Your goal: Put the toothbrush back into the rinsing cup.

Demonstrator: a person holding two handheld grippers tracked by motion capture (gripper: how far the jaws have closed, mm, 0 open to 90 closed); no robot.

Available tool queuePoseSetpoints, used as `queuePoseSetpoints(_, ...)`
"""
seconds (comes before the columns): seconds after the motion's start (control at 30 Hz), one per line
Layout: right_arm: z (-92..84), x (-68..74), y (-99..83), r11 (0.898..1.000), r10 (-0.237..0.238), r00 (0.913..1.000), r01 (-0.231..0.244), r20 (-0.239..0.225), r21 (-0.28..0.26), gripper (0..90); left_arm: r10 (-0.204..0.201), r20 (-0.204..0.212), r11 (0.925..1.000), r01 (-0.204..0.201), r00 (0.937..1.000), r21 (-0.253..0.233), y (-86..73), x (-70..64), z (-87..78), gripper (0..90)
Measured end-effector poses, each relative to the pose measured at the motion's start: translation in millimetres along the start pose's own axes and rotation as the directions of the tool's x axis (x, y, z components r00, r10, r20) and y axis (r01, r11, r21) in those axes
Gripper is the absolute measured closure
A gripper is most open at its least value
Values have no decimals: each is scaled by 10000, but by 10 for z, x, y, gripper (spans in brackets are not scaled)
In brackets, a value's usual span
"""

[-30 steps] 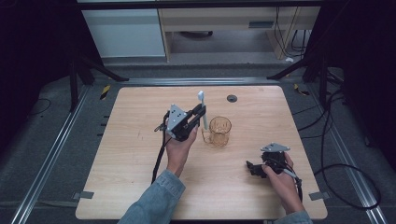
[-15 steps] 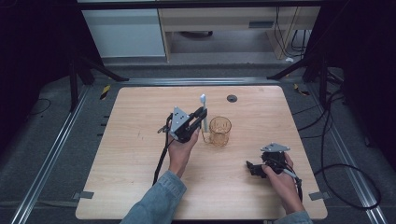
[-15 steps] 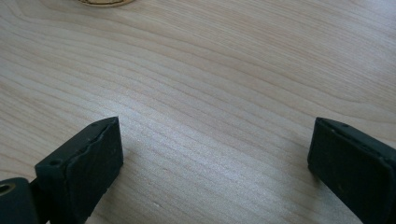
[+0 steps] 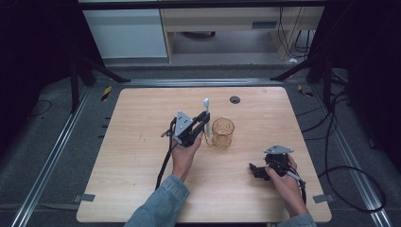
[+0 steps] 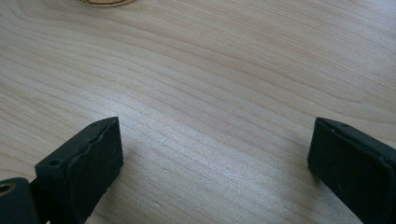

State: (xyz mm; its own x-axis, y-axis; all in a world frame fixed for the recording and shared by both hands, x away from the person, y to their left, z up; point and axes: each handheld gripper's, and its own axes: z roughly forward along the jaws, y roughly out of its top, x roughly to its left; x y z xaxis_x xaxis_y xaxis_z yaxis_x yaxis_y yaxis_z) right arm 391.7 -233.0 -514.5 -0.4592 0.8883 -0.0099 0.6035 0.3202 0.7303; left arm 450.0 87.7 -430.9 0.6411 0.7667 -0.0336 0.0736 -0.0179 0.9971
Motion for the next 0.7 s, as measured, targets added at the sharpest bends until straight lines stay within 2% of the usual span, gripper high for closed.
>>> queuePoseSetpoints(0.5, 0, 0, 0, 10000, 0, 10000, 0, -3, 1, 36, 19, -61, 9998, -17, 10000, 219, -122, 6, -17, 791)
queuePoseSetpoints(0.7, 0, 0, 0, 10000, 7, 10000, -7, -4, 3, 36, 149, -86, 9994, -146, 9999, 309, -163, -8, -28, 790)
